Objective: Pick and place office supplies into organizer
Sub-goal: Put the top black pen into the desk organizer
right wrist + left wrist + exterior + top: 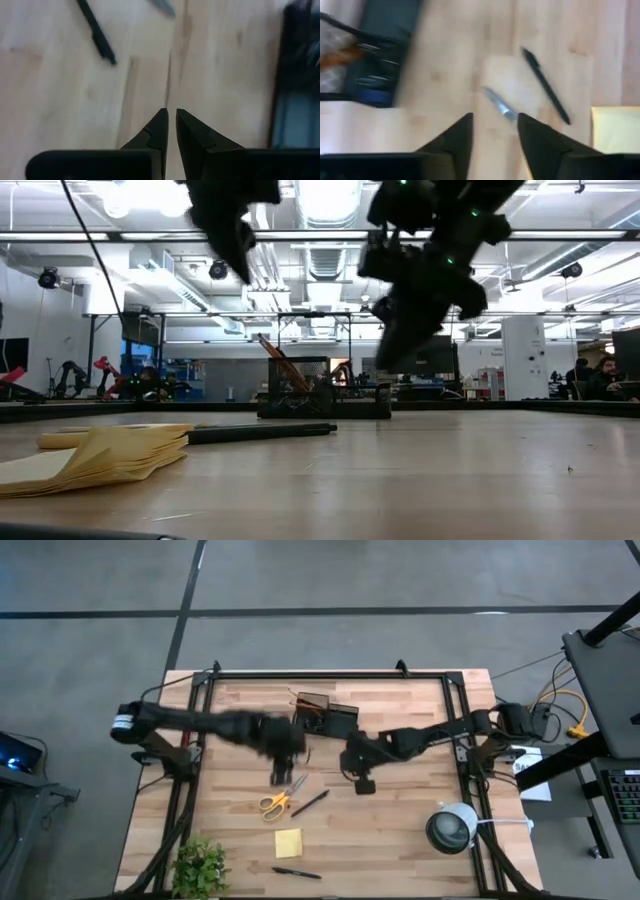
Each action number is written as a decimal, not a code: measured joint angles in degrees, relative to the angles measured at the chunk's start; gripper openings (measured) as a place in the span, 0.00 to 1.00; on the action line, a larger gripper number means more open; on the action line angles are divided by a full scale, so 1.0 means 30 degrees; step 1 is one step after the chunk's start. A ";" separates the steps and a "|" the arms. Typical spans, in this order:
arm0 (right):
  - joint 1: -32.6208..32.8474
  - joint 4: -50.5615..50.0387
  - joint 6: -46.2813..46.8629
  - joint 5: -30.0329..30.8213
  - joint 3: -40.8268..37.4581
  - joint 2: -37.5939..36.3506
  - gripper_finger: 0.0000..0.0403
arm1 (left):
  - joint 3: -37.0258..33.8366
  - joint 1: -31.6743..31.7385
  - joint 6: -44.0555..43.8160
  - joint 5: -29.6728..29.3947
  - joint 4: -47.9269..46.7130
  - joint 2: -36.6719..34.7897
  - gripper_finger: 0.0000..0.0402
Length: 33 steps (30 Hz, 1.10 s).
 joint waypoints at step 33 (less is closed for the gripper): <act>-0.0133 -0.0942 -0.2799 -0.1597 0.2568 0.1577 0.07 | -0.7772 -0.8416 -1.6480 -0.2052 1.1790 0.3570 0.00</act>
